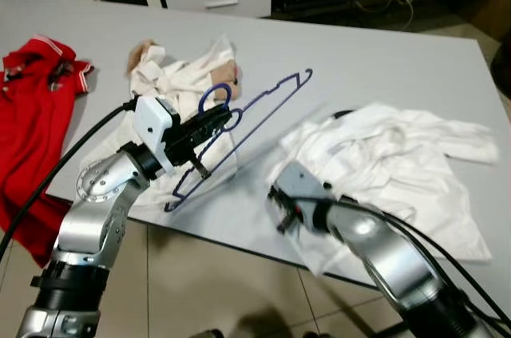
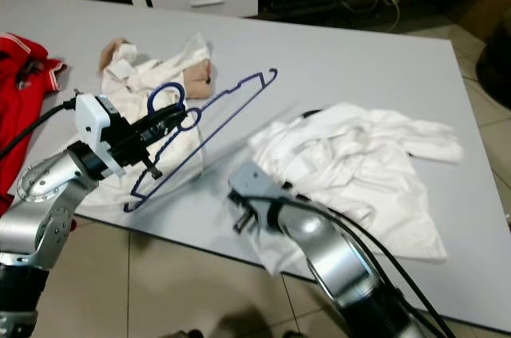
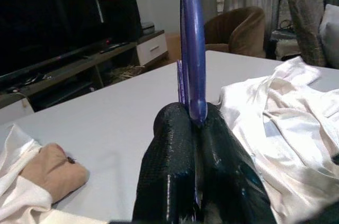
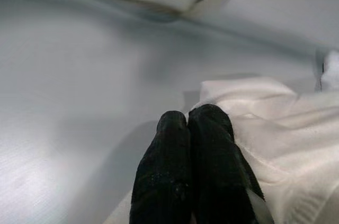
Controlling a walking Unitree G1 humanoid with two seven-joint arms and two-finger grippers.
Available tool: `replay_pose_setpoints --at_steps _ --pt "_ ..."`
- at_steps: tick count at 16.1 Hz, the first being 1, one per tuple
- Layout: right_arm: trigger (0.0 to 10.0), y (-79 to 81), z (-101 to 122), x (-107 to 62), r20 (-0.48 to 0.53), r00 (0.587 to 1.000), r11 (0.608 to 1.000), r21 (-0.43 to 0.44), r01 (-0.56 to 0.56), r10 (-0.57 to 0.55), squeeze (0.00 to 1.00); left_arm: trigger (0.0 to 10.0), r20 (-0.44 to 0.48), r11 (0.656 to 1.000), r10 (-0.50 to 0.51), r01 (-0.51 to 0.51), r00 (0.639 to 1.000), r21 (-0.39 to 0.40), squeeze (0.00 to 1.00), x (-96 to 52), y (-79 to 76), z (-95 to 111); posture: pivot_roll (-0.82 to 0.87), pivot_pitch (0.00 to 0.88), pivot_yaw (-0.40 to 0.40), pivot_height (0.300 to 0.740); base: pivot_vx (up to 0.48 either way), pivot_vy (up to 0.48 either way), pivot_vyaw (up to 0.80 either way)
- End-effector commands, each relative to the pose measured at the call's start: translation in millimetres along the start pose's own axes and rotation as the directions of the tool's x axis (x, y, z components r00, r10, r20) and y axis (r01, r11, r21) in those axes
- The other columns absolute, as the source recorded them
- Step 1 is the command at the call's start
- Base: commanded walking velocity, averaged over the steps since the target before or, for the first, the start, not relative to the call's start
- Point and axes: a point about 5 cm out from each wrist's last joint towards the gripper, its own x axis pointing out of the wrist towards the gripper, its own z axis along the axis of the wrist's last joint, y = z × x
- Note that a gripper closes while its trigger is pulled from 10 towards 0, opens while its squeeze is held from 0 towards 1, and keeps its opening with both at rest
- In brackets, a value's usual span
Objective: Hang hanger
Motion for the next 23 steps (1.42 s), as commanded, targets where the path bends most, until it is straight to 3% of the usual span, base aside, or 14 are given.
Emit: replay_pose_setpoints --at_steps 1,2,4,7,10,11,13,17,20,21,23 --pt "9.0 4.0 -3.9 -5.8 -0.008 0.999 0.999 0.028 -0.046 0.046 0.00 10.0 -0.005 1.000 0.013 -0.013 1.000 0.012 0.00 -4.7 2.8 0.3 0.03 0.135 0.080 0.740 0.000 0.000 0.00" --pt "9.1 -0.2 -6.0 -26.2 0.025 0.998 0.996 0.051 -0.067 0.066 0.00 10.0 -0.004 1.000 0.011 -0.011 1.000 0.008 0.00 -3.3 1.6 -0.5 0.01 0.138 0.079 0.740 0.000 0.000 0.00" --pt "10.0 -11.8 -0.8 -41.7 0.080 0.997 0.997 0.070 -0.020 0.014 0.00 10.0 0.000 1.000 0.000 0.000 1.000 0.000 0.00 -0.7 -0.5 -2.1 0.01 0.138 0.079 0.740 0.000 0.000 0.00" --pt "10.0 -34.7 22.4 -56.1 0.215 0.971 0.980 0.189 0.061 -0.102 0.00 10.0 0.007 1.000 -0.011 0.011 1.000 -0.008 0.00 4.7 -2.1 -3.1 -0.03 0.140 0.086 0.740 0.000 0.000 0.00" --pt "10.0 -37.4 39.6 -69.1 0.350 0.932 0.955 0.297 -0.016 -0.093 0.00 10.0 0.008 1.000 -0.011 0.012 1.000 -0.010 0.00 5.4 -1.7 -3.7 -0.03 0.139 0.086 0.740 0.000 0.000 0.00" --pt "10.0 -51.3 27.0 -64.1 0.251 0.945 0.923 0.369 0.105 -0.208 0.00 10.0 0.004 1.000 -0.007 0.007 1.000 -0.005 0.00 4.5 -0.5 -4.6 -0.03 0.134 0.086 0.740 0.000 0.000 0.00" --pt "10.0 -72.3 -7.8 -56.3 -0.001 0.925 0.869 0.344 0.356 -0.379 0.00 10.0 0.006 1.000 0.001 -0.001 1.000 0.002 0.00 3.7 2.0 -3.0 -0.02 0.131 0.086 0.740 0.000 0.000 0.00" --pt "10.0 -82.0 -30.2 -63.1 -0.137 0.889 0.863 0.213 0.458 -0.437 0.00 10.0 0.004 1.000 0.010 -0.010 1.000 0.017 0.00 1.3 5.3 -1.1 0.00 0.126 0.086 0.740 0.000 0.000 0.00" --pt "10.0 -93.4 -50.0 -67.3 -0.231 0.842 0.860 0.038 0.509 -0.488 0.00 10.0 0.006 1.000 0.015 -0.015 1.000 0.020 0.00 1.1 5.9 -0.9 0.00 0.128 0.081 0.740 0.000 0.000 0.00" --pt "10.0 -94.7 -54.0 -61.7 -0.243 0.837 0.860 0.023 0.510 -0.490 0.00 10.0 0.007 1.000 0.015 -0.015 1.000 0.018 0.00 1.5 5.6 -1.1 -0.01 0.127 0.082 0.740 0.000 0.000 0.00" --pt "10.0 -97.7 -55.2 -34.5 -0.242 0.835 0.865 -0.034 0.501 -0.494 0.00 10.0 0.013 1.000 0.010 -0.011 1.000 0.014 0.00 5.0 4.4 -1.9 -0.01 0.124 0.086 0.740 0.000 0.000 0.00"
